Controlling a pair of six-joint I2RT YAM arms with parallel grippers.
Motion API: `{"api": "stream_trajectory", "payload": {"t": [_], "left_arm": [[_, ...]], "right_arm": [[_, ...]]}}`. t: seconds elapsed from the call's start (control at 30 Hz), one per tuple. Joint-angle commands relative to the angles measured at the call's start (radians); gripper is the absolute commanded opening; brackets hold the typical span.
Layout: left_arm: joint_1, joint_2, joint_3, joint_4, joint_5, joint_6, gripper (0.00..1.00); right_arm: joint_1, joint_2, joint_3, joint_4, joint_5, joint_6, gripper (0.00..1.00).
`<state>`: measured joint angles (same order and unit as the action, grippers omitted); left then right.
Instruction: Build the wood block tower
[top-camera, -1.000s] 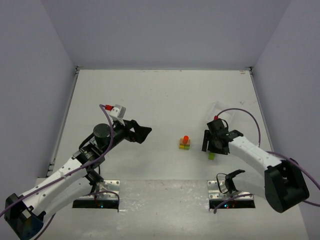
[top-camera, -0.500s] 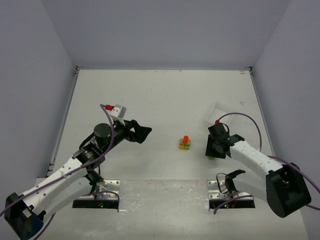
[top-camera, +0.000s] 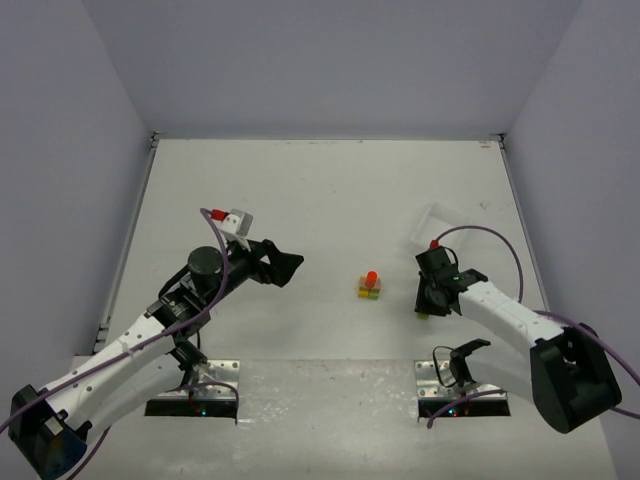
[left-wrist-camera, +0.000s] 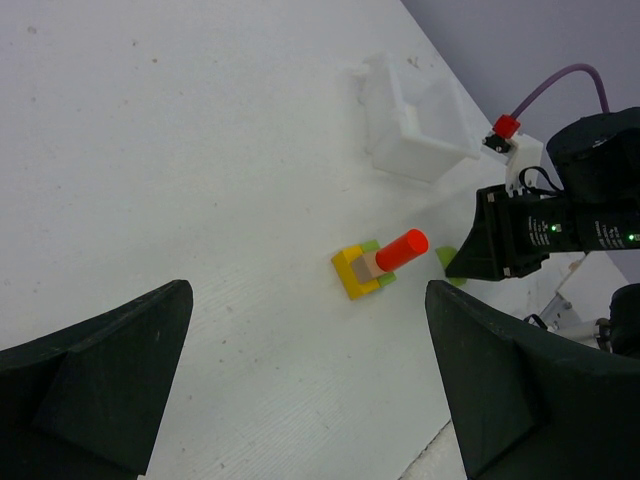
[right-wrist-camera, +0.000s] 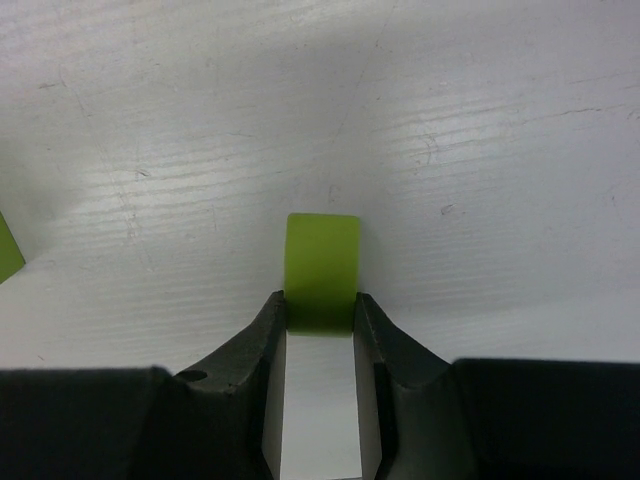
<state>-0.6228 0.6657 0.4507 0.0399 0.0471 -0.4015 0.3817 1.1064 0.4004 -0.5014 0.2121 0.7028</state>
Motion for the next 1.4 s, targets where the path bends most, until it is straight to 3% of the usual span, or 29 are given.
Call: {"api": "stream_trajectory", "payload": {"t": [0.0, 0.23, 0.57, 0.7, 0.93, 1.17, 1.37], "left_arm": [[0.005, 0.005, 0.026, 0.032, 0.007, -0.007, 1.0], [0.004, 0.017, 0.029, 0.03, -0.004, -0.007, 1.0], [0.005, 0.024, 0.035, 0.011, -0.082, -0.026, 1.0], [0.004, 0.029, 0.041, 0.003, -0.081, -0.026, 1.0], [0.005, 0.062, 0.054, -0.003, -0.082, -0.03, 1.0], [0.005, 0.093, 0.063, -0.008, -0.093, -0.021, 1.0], [0.005, 0.1, 0.067, -0.02, -0.111, -0.016, 1.0]], "right_arm": [[-0.003, -0.024, 0.013, 0.022, 0.037, -0.02, 0.15], [-0.003, -0.089, 0.097, -0.035, 0.059, -0.076, 0.13], [-0.003, -0.129, 0.347, -0.167, 0.073, -0.268, 0.12], [-0.003, -0.086, 0.517, -0.183, -0.065, -0.44, 0.12], [0.008, 0.024, 0.711, -0.247, -0.472, -0.663, 0.13], [0.206, 0.149, 0.764, -0.308, -0.333, -0.816, 0.12], [0.22, 0.165, 0.716, -0.277, -0.384, -0.942, 0.13]]}}
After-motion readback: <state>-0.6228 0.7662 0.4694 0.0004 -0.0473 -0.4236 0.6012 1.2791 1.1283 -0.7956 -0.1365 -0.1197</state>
